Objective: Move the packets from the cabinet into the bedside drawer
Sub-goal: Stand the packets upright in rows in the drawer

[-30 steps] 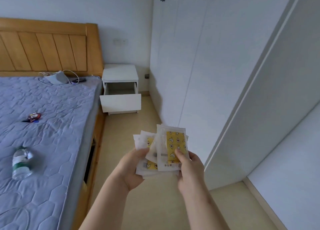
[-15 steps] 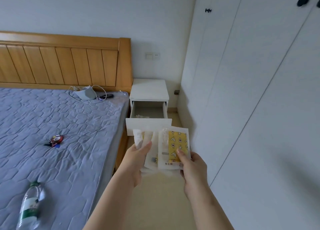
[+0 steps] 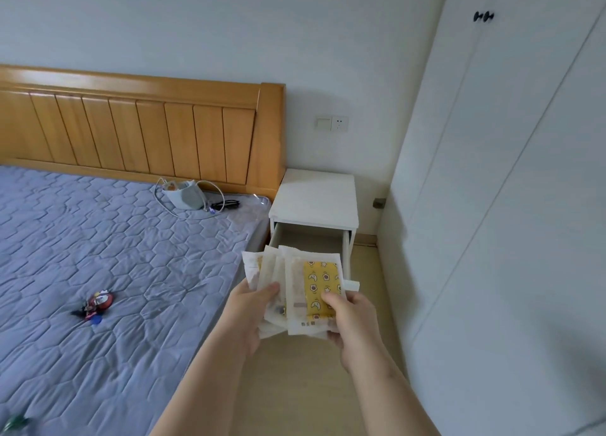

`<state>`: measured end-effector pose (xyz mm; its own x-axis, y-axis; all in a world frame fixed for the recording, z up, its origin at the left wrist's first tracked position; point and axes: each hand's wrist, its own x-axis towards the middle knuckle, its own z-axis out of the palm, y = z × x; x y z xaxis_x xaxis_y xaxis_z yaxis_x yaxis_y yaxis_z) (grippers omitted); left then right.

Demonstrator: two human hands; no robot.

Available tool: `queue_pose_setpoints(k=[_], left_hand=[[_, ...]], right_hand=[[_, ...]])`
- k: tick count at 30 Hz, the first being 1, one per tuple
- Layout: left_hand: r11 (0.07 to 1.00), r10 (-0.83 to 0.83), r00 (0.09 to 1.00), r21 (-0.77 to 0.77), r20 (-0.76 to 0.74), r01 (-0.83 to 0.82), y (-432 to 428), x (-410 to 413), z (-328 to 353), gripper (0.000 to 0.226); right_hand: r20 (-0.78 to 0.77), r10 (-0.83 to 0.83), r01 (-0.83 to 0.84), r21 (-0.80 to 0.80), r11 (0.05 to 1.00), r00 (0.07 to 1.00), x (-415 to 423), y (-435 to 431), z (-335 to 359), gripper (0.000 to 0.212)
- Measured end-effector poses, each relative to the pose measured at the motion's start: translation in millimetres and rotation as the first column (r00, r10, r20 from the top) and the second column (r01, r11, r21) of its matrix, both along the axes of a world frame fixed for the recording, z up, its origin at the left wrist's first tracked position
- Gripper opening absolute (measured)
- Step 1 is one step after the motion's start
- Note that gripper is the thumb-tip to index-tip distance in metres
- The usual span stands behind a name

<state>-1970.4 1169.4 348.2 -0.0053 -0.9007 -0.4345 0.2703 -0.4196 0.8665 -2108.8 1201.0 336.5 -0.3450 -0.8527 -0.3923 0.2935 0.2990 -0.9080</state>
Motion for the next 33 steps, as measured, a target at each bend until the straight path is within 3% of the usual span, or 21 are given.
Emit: queue_pose_setpoints(k=[11,20,29,33], left_hand=[[0.996,0.011,1.000,0.084,0.019,-0.012,-157.7,-17.2,-23.5,0.022],[0.985,-0.081,0.995,0.161,0.065,0.070,-320.7,-26.4,-70.9,0.022],[0.924,-0.209,0.971,0.347,0.113,0.159,-451.4,-35.4,-130.4,0.024],[0.907,-0.219,0.968,0.392,0.119,0.157,-504.9,-58.0,-161.7,0.029]], right_hand=[[0.043,0.127,-0.131,0.122,0.984,0.991,-28.3,-178.1,-24.9,0.006],[0.066,0.082,-0.095,0.227,0.969,0.994,-37.9,-327.0,-69.9,0.005],[0.152,-0.021,-0.034,0.352,0.935,0.988,-43.8,-438.1,-128.8,0.009],[0.169,0.020,-0.083,0.375,0.923,0.985,-72.3,-492.7,-154.9,0.012]])
